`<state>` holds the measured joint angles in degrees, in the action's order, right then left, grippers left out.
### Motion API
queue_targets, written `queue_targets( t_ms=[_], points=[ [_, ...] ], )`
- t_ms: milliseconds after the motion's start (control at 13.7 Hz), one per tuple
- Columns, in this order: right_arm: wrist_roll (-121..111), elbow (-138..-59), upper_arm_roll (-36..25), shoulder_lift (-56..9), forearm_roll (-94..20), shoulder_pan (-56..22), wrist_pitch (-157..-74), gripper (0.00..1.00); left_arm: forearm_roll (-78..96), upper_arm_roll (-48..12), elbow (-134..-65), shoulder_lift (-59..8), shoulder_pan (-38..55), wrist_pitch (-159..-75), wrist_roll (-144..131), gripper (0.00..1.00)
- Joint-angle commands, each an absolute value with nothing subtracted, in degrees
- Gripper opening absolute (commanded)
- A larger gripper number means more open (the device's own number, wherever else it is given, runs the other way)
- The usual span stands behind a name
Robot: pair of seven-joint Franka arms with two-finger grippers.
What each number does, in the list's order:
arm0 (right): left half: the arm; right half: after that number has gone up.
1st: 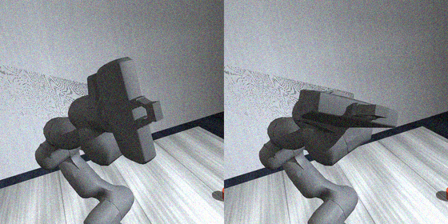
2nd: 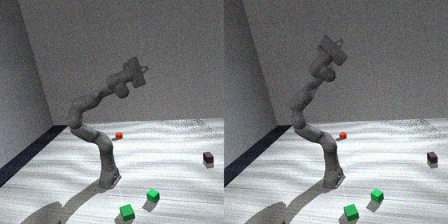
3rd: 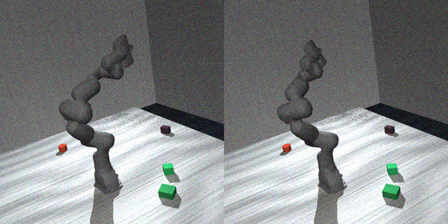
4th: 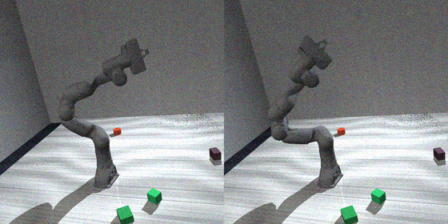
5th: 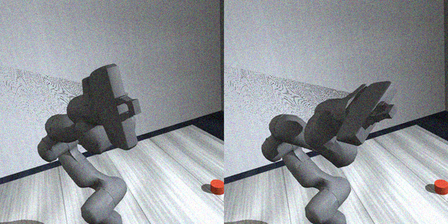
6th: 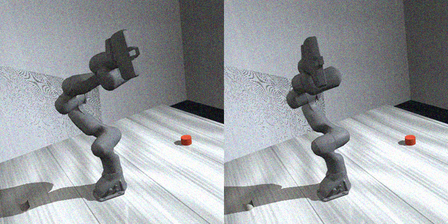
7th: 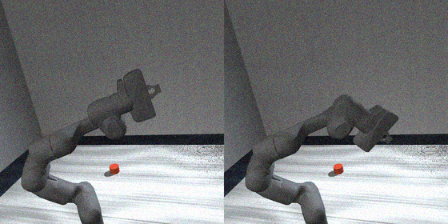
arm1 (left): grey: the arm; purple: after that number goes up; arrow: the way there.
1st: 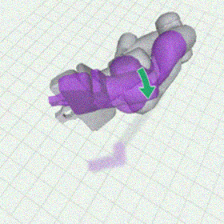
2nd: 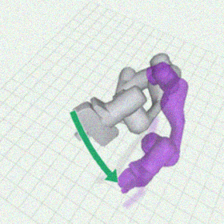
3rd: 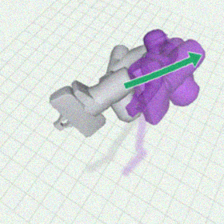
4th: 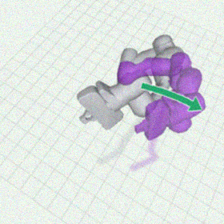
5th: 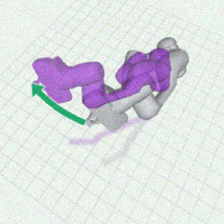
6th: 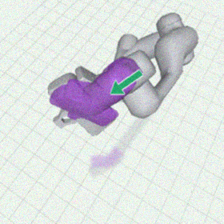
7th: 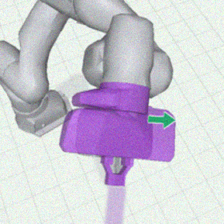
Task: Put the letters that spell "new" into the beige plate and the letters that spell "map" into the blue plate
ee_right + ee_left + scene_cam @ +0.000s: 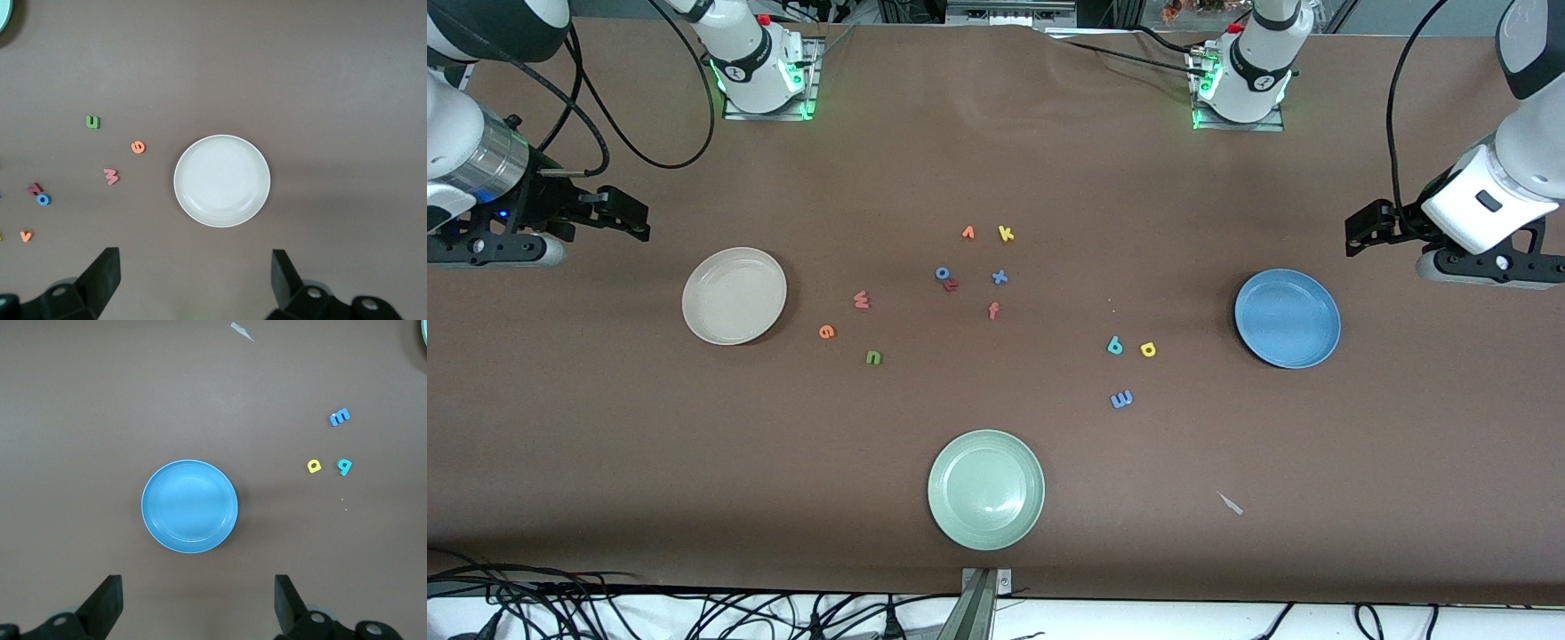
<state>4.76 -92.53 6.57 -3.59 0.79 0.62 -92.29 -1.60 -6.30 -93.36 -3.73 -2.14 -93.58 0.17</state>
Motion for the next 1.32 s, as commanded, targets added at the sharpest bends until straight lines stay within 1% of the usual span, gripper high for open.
queue_targets(
  t_ms=[0,366,1244],
  points=[
    [5.3,-92.5,7.0,-3.0,0.7,0.9,-92.8,1.00,-1.2,-6.6,-94.5,-2.8,-2.7,-94.4,1.1,1.00],
    [5.3,-92.6,7.1,-3.2,0.6,0.8,-97.4,1.00,-1.2,-6.6,-94.5,-2.8,-2.7,-94.4,1.1,1.00],
    [5.3,-92.5,7.1,-3.2,0.6,0.7,-97.3,1.00,-1.2,-6.6,-94.6,-2.8,-2.8,-94.3,1.1,1.00]
  ],
)
